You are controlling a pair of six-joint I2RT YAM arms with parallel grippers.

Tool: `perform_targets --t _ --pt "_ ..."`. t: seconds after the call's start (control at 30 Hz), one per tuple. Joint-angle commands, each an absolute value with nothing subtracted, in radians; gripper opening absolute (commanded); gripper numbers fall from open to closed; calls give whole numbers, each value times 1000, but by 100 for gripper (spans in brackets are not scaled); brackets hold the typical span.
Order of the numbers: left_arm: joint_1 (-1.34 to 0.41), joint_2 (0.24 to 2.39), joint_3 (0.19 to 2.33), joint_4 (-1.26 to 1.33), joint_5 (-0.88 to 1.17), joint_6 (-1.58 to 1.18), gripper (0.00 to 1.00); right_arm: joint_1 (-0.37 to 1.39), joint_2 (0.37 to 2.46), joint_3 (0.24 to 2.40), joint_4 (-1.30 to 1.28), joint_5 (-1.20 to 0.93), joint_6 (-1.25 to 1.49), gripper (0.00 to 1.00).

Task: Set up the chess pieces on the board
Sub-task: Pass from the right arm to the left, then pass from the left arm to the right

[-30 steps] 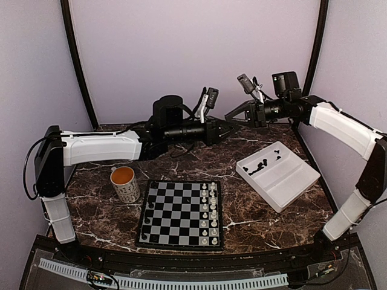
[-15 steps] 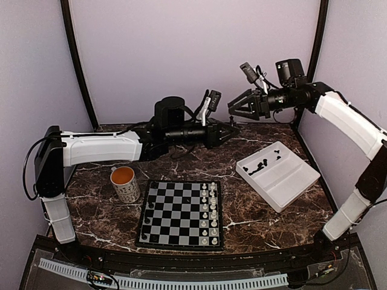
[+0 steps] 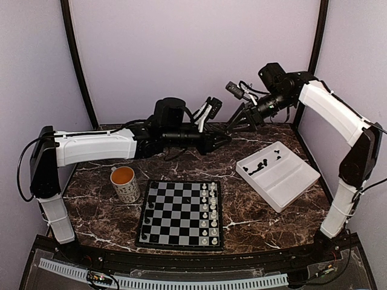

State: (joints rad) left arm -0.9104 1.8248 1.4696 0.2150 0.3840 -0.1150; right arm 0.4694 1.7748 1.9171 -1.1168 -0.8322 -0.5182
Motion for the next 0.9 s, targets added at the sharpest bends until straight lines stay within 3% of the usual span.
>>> perform_targets --t 0.0,0.53,0.87 --pt "-914 1760 1470 194 398 -67 3 506 1770 1928 -1167 -803 -551 60" --pt "-922 1762 1479 169 406 -45 3 520 1789 1963 -1142 -886 -504 41" --pt "-923 1752 1469 167 393 -37 3 520 1804 1962 -1150 -908 -510 15"
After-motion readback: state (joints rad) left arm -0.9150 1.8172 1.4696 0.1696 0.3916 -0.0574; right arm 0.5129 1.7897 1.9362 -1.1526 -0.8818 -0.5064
